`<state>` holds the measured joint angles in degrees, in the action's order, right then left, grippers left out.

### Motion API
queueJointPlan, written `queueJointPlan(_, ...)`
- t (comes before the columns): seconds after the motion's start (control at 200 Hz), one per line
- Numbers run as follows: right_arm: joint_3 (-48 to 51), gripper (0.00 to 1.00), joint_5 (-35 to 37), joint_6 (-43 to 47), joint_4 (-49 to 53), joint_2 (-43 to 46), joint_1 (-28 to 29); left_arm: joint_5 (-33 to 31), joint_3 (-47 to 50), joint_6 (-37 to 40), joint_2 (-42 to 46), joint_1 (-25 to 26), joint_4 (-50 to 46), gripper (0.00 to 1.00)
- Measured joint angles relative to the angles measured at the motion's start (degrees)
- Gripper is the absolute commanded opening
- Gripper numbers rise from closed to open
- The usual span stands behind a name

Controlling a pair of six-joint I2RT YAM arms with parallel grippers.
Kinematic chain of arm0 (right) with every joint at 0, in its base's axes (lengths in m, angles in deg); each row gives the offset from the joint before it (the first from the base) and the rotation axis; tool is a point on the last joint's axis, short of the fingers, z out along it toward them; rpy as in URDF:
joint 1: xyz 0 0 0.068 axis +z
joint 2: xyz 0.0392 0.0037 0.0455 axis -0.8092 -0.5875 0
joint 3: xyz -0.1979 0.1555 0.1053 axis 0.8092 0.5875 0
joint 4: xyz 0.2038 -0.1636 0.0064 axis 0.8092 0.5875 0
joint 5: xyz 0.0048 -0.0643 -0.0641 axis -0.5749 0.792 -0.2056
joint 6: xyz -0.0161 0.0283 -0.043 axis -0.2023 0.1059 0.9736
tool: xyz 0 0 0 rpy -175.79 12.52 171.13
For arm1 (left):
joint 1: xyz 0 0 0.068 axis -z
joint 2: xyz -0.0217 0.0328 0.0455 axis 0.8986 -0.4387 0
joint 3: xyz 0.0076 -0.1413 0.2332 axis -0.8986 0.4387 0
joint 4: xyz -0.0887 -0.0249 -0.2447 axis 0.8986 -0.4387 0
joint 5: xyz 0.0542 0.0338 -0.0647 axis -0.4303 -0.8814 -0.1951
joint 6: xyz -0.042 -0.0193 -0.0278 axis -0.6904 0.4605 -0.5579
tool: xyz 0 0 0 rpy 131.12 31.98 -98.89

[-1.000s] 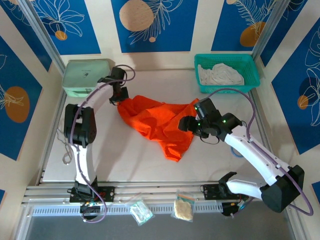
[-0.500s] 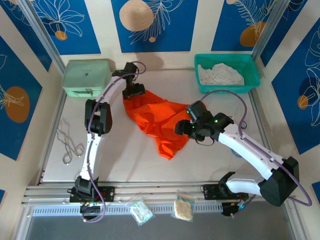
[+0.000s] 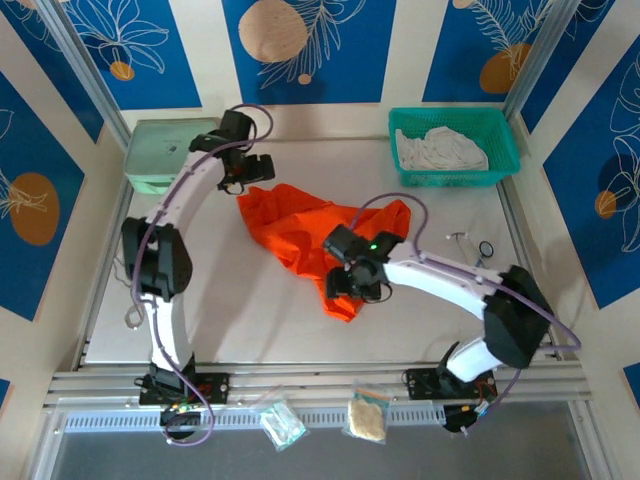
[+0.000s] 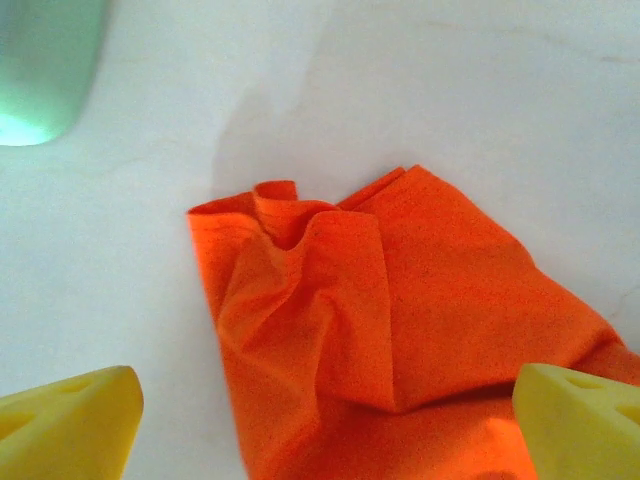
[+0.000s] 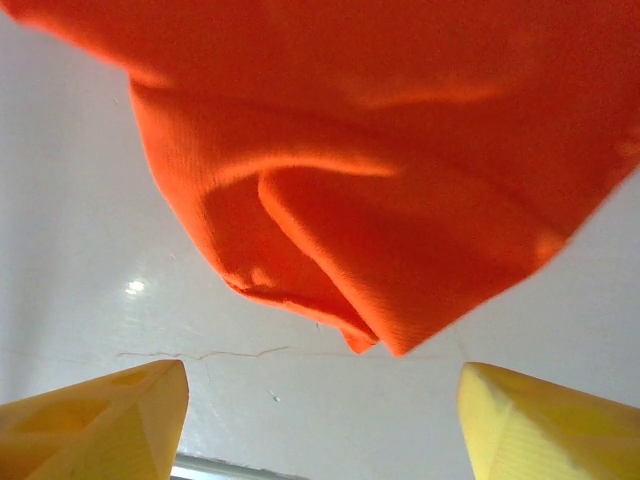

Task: Fold and stack the t-shirts

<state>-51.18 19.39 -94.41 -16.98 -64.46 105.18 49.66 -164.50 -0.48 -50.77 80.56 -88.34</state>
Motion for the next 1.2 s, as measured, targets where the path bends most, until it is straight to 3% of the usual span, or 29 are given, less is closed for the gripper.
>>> queueJointPlan(0.2, -6.05, 0.68, 0.9, -0.2, -0.72, -12.35, 4.02, -0.94, 10.21, 0.02, 7.61, -0.24, 1.25, 0.98)
queueJointPlan(0.275, -8.72, 0.61, 1.7, 0.04, -1.44, -16.04, 4.13, -1.05, 14.58, -0.11, 9.4, -0.26, 1.6, 0.99)
queueJointPlan(0.34, -10.34, 0.48, 2.56, 0.5, -1.7, -18.53, 4.09, -1.05, 18.14, -0.13, 11.17, -0.46, 1.9, 0.99)
queueJointPlan(0.405, -11.02, 0.26, 3.15, 0.72, -1.95, -20.5, 3.85, -1.03, 21.11, -0.35, 13.18, -0.76, 1.92, 0.99)
queueJointPlan(0.51, -10.99, 0.0, 3.5, 0.9, -1.92, -22.05, 3.04, -1.03, 23.87, -0.5, 16.59, -1.38, 1.92, 1.0)
queueJointPlan(0.685, -10.56, 0.0, 3.65, 1.68, -1.53, -18.97, 1.25, -1.03, 26.56, -0.52, 21.57, -1.95, 2.05, 0.99)
queueJointPlan(0.891, -10.75, 0.0, -1.49, 8.5, 2.99, -3.8, -2.51, -0.2, 28.39, -0.04, 24.96, -2.1, 1.73, 0.99)
queueJointPlan(1.051, -10.51, 0.0, -8.44, 13.81, 5.99, 5.6, -12.59, 2.69, 30.86, -0.11, 24.5, -2.12, 2.23, 0.91)
queueJointPlan(1.201, -8.5, 0.0, -13.94, 16.61, 5.95, 7.15, -21.97, 4.94, 32.44, -0.57, 20.44, -2.12, 3.63, 0.78)
